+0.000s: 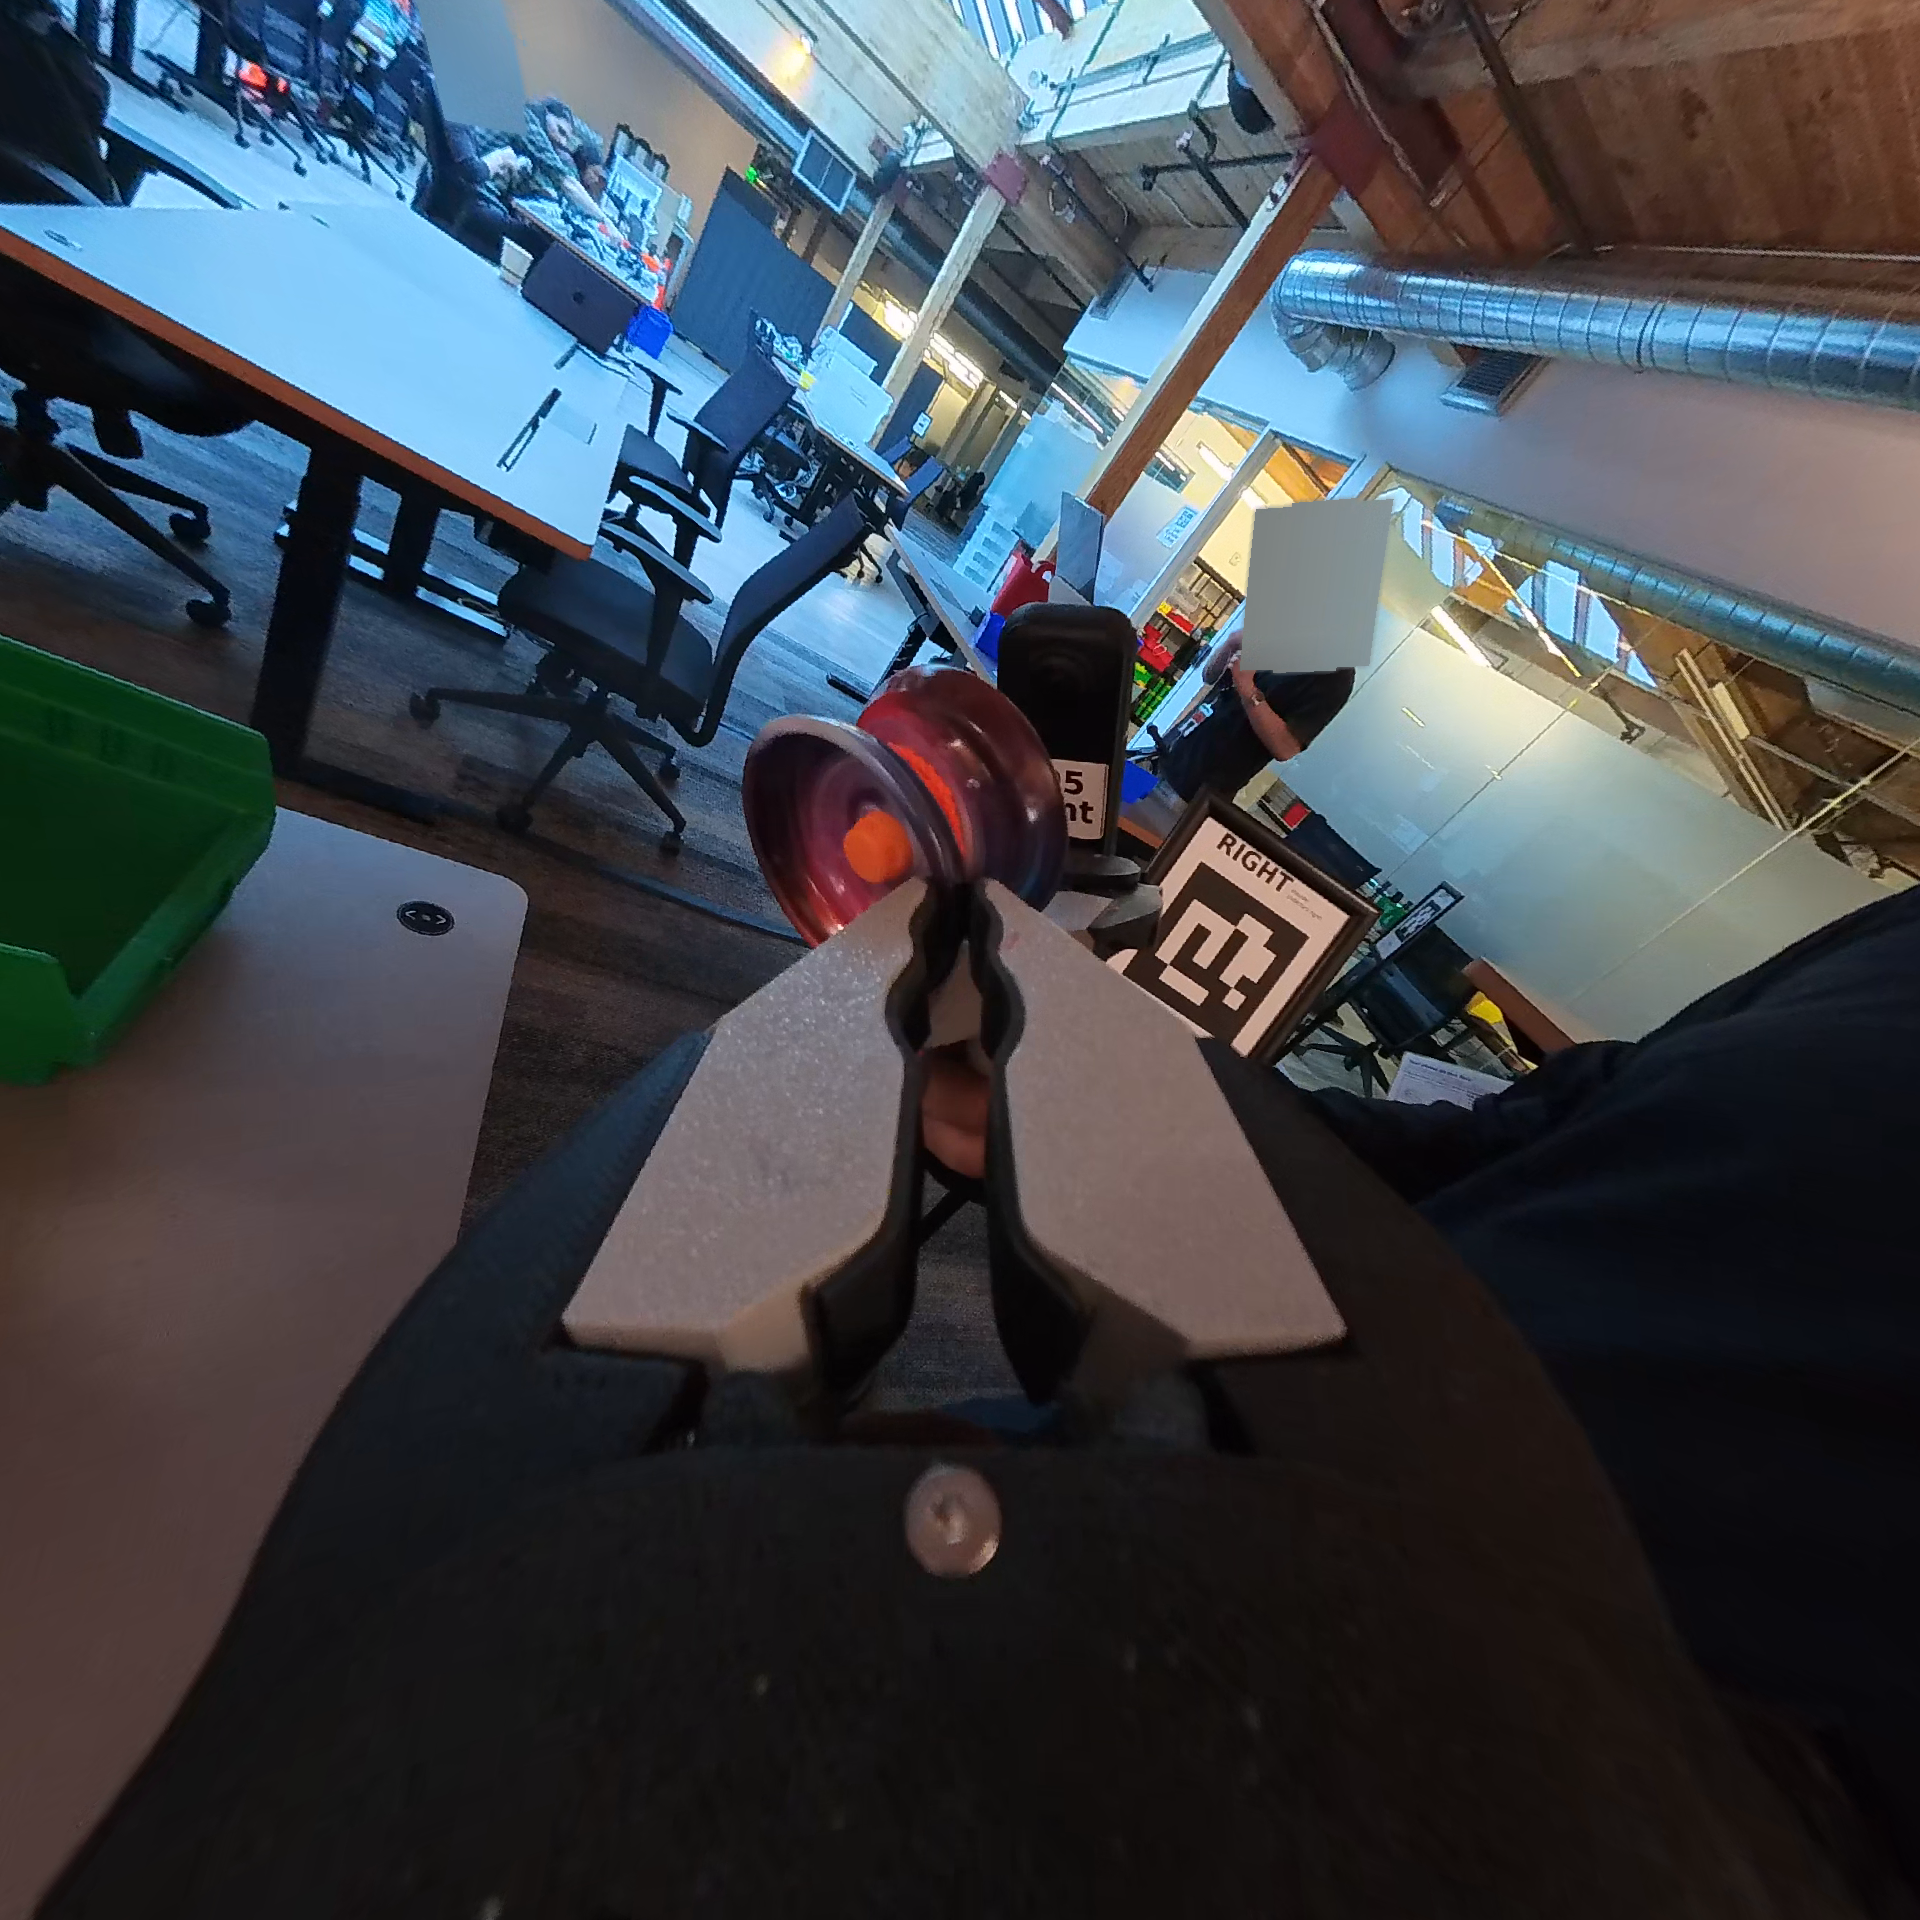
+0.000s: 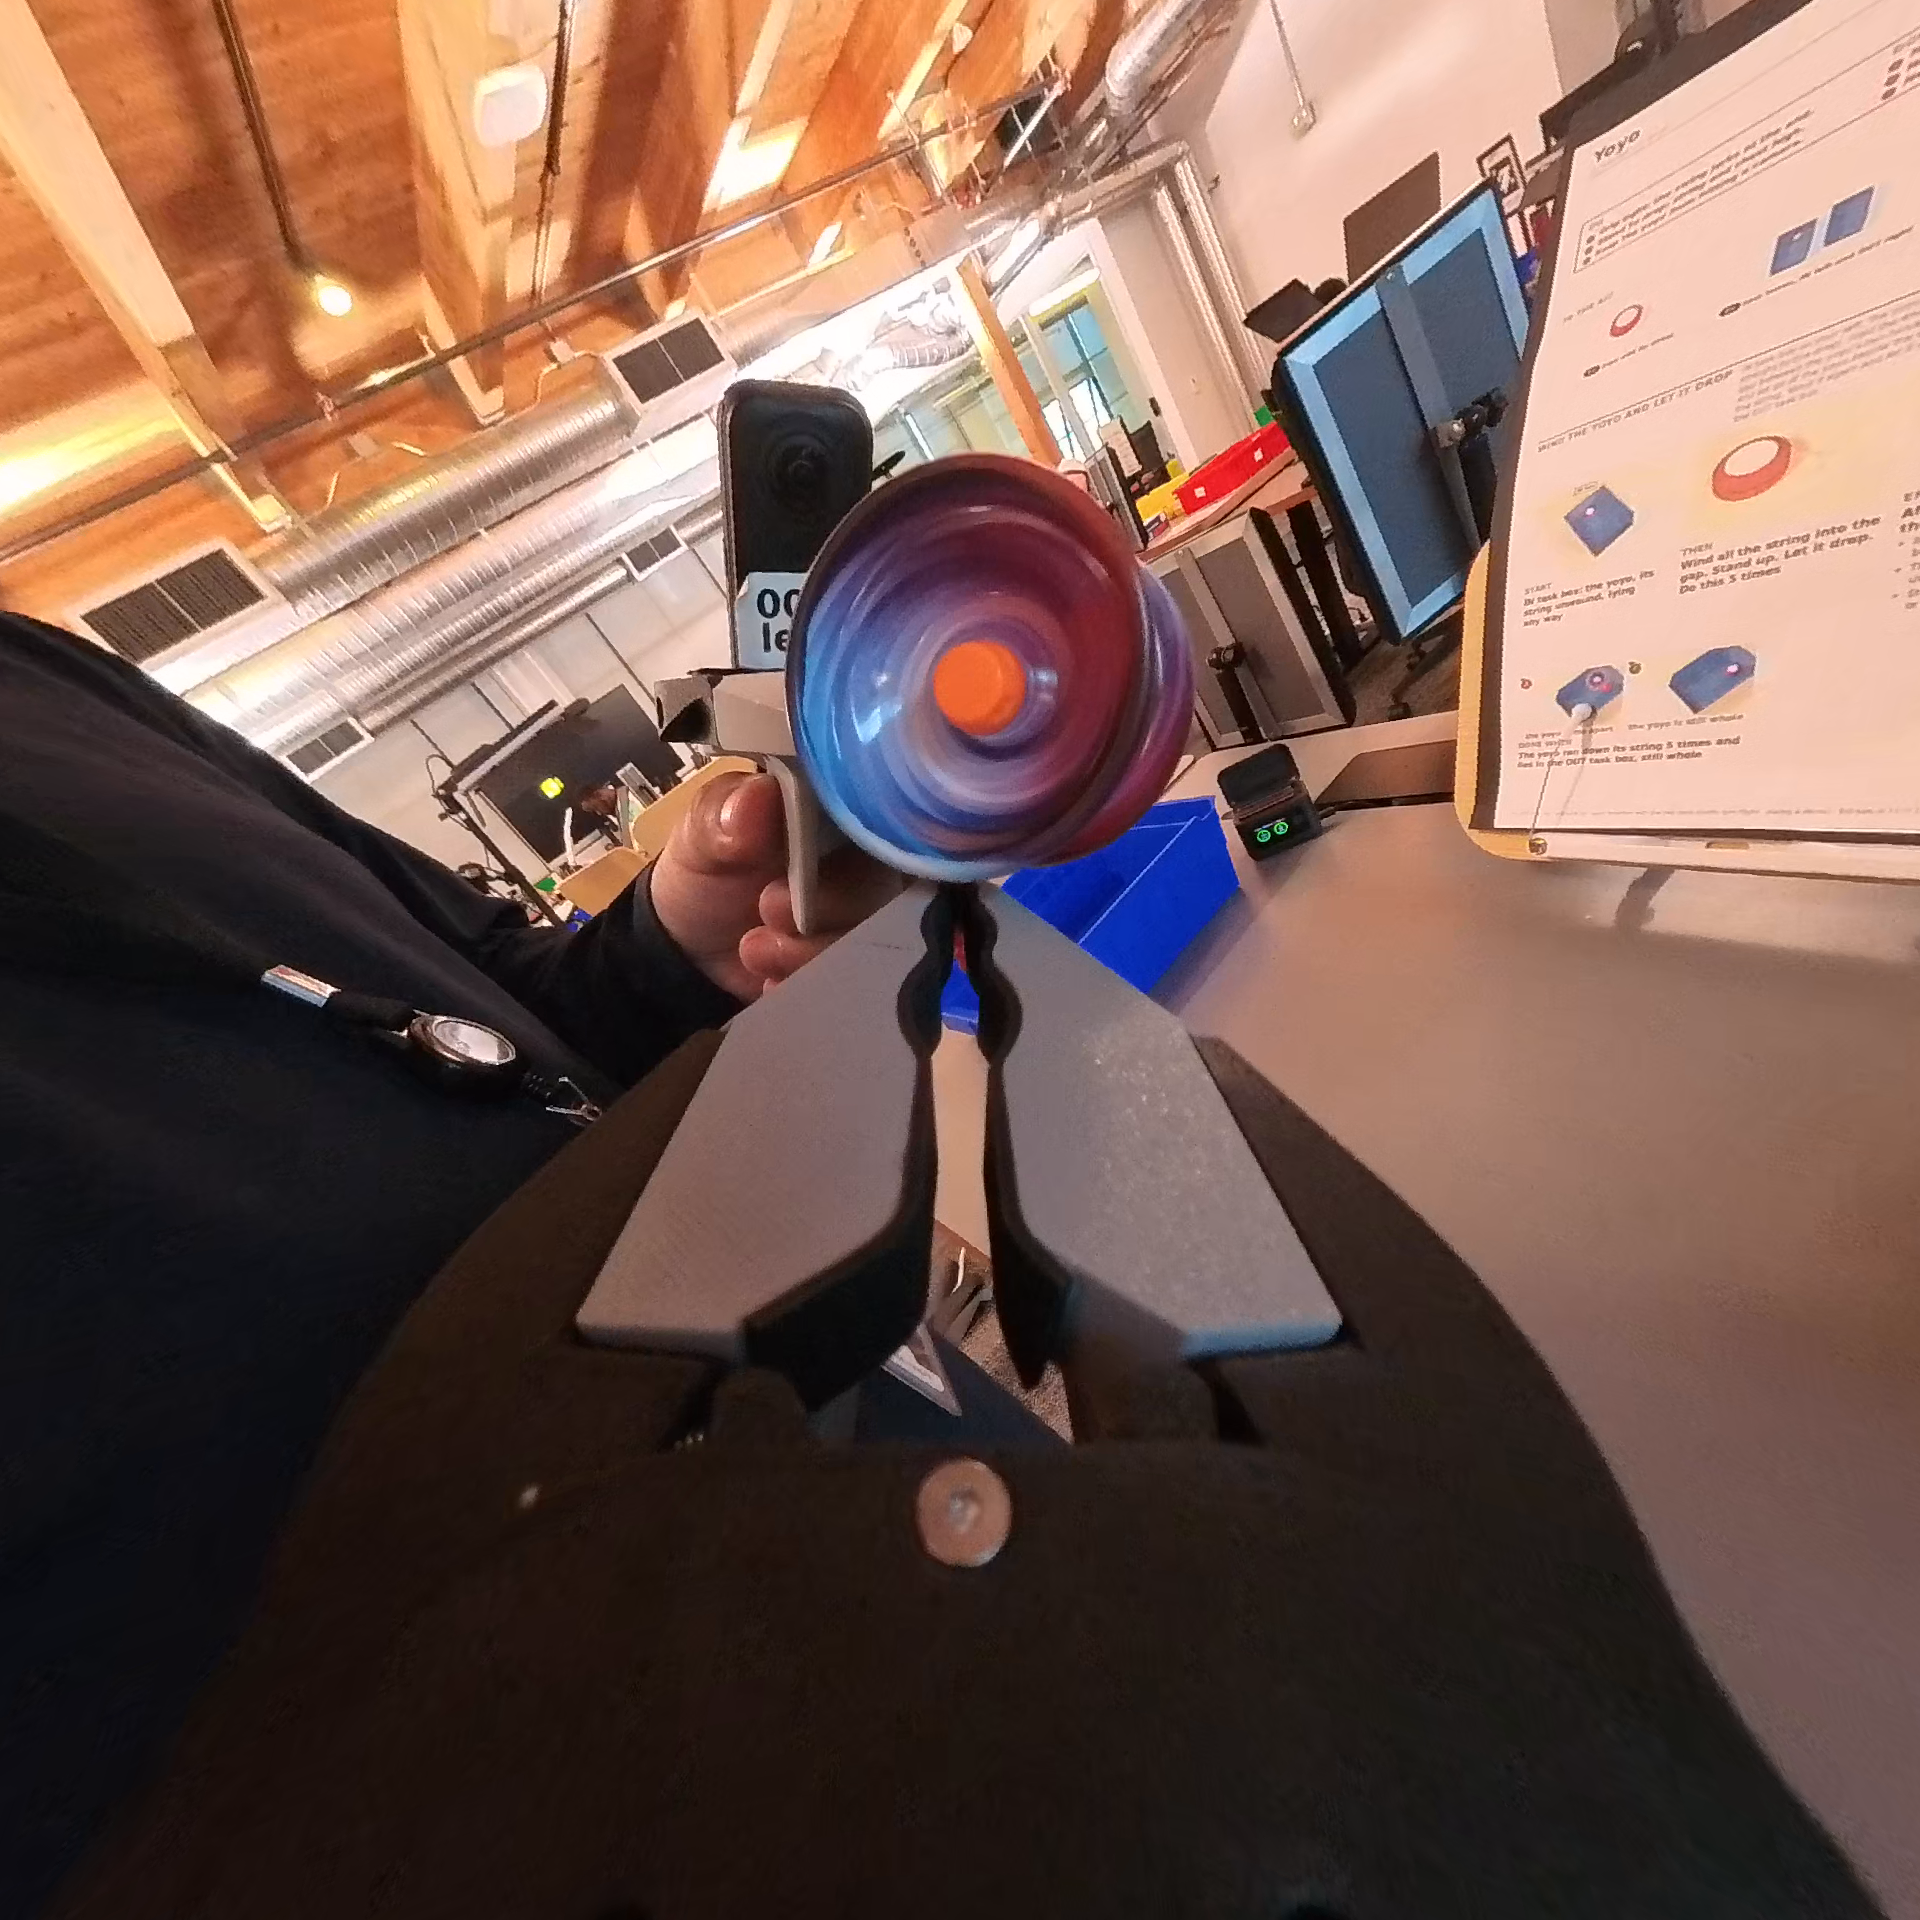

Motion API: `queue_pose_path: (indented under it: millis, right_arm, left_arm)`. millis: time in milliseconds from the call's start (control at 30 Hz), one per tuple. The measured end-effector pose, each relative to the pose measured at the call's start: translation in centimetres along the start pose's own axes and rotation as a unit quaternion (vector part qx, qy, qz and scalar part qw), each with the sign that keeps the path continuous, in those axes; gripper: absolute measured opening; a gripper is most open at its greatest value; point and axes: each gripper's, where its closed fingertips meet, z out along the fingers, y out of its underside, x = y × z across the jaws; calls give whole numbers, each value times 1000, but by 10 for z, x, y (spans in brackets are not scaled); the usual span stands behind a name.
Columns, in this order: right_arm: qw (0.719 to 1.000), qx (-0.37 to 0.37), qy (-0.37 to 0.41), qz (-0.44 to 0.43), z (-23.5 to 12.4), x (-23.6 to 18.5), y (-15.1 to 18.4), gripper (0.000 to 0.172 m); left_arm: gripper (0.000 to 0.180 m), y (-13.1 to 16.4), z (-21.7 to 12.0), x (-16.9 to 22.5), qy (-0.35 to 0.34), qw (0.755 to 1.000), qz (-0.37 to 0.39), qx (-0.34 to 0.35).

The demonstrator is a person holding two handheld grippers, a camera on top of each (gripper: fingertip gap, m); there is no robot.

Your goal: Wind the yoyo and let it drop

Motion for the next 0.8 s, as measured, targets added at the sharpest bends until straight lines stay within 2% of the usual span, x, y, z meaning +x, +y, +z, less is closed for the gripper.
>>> queue_pose_path:
  millis: [233, 367, 467, 500, 633, 800]
  right_arm:
    - [1000, 0, 7, 0, -1, 2, -1, 2]
    - [1000, 7, 9, 12, -2, 5, -3, 26]
    - [1000, 6, -3, 17, -1, 2, -3, 33]
    - [1000, 5, -2, 13, -1, 1, -3, 32]
    - [1000, -2, 11, -8, 1, 2, -3, 8]
    - [1000, -7, -8, -13, 1, -5, -2, 0]
  left_arm:
    - [1, -2, 0, -1, -2, 1000, -1, 2]
    - [1, -2, 0, -2, -3, 1000, 0, 2]
    - [1, -2, 1, -2, -3, 1000, -1, 2]
    - [1, -2, 1, -2, -3, 1000, -1, 2]
    - [1, -2, 2, -3, -5, 1000, -3, 2]
    - [1, -4, 0, -5, -9, 1000, -5, 6]
